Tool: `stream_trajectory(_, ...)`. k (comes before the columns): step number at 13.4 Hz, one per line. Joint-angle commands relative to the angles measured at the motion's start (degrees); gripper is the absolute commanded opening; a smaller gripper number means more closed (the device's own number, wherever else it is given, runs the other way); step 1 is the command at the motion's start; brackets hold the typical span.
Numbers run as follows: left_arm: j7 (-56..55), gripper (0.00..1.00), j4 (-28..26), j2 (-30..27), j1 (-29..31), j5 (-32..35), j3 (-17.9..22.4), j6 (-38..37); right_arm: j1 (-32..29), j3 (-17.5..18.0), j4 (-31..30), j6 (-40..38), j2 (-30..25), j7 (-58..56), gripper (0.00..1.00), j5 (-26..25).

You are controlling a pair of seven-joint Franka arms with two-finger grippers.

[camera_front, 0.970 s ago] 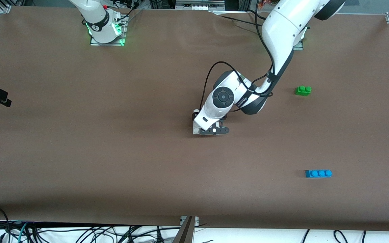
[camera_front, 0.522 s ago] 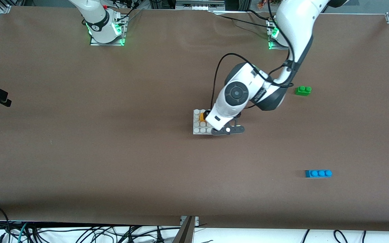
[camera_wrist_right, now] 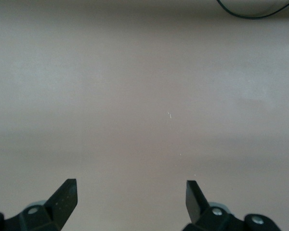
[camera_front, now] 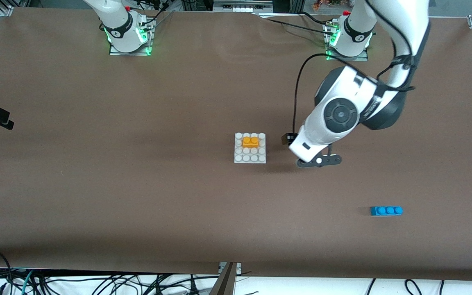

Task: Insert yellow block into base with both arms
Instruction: 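Open the left gripper and lift it away from the brick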

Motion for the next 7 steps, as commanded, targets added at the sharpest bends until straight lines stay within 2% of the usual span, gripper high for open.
stream_trajectory(1, 4.4, 1.0, -9.2, -12.6, 3.4, 1.1, -0.3, -3.1, -0.4, 0.2, 0.9, -1.0, 0.1, 0.7, 1.0, 0.3)
stream_trajectory(4, 12.5, 1.0, -18.7, -24.8, 9.1, 1.1, -0.3, -3.7, 0.0, 0.4, 1.0, -1.0, 0.1, 0.8, 1.0, 0.2)
stream_trajectory(7, 20.5, 1.0, -19.4, -28.7, 17.9, 0.3, -0.4, -4.4, -0.4, 0.2, 0.9, -1.0, 0.2, 0.7, 1.0, 0.3)
